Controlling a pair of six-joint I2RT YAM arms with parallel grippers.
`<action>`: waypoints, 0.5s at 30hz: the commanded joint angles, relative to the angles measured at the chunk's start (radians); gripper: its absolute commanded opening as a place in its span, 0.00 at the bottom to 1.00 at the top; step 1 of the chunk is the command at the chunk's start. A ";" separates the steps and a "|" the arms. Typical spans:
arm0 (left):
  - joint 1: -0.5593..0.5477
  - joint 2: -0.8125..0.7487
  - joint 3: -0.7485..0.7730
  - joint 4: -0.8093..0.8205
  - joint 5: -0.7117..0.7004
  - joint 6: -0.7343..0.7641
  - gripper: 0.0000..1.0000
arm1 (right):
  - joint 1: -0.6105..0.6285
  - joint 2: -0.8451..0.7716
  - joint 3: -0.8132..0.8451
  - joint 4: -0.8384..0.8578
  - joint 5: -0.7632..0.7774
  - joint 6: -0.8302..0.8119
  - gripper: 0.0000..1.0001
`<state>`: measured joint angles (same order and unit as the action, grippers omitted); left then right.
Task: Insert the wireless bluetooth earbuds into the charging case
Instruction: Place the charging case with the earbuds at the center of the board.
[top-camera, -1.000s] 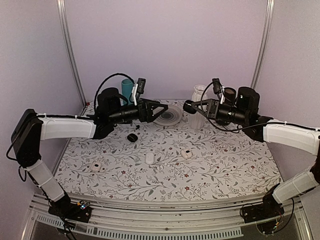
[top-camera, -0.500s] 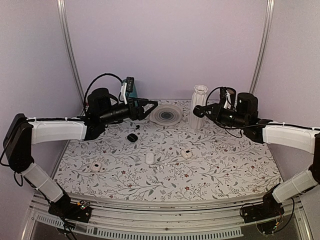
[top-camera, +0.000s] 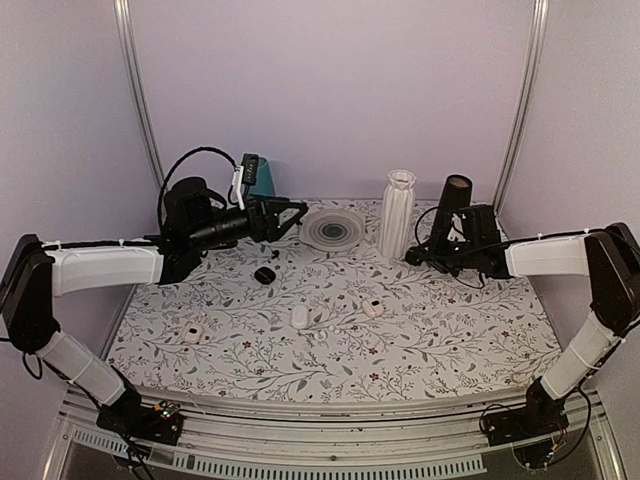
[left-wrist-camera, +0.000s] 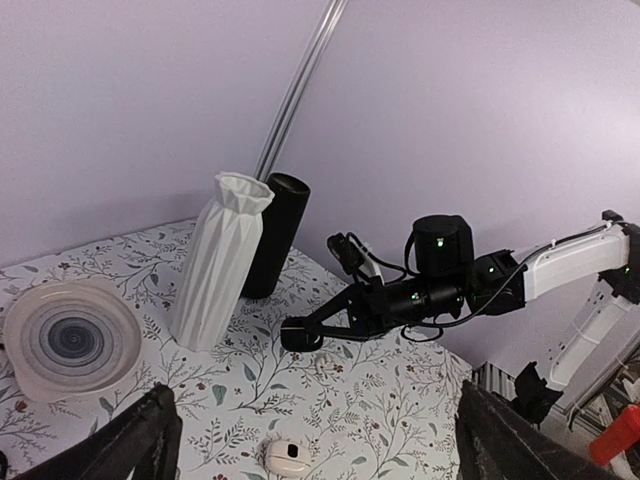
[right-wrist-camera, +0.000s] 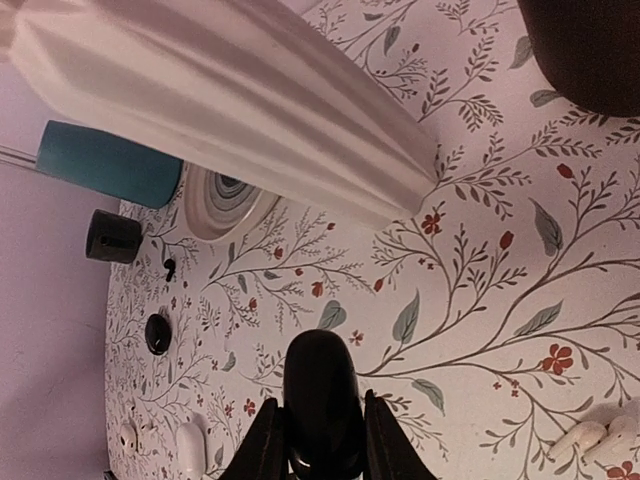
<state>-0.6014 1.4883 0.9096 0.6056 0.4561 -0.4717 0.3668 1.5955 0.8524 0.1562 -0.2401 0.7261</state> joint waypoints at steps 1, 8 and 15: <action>0.017 -0.005 -0.002 -0.005 0.035 0.004 0.96 | -0.041 0.082 0.055 -0.031 -0.027 -0.009 0.03; 0.017 0.010 0.007 -0.007 0.058 -0.011 0.96 | -0.054 0.183 0.114 -0.031 -0.063 -0.029 0.03; 0.017 0.013 0.024 -0.035 0.070 -0.010 0.96 | -0.074 0.260 0.150 -0.033 -0.108 -0.032 0.04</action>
<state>-0.5961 1.4929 0.9096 0.5949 0.5091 -0.4828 0.3065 1.8179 0.9672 0.1192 -0.3115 0.7101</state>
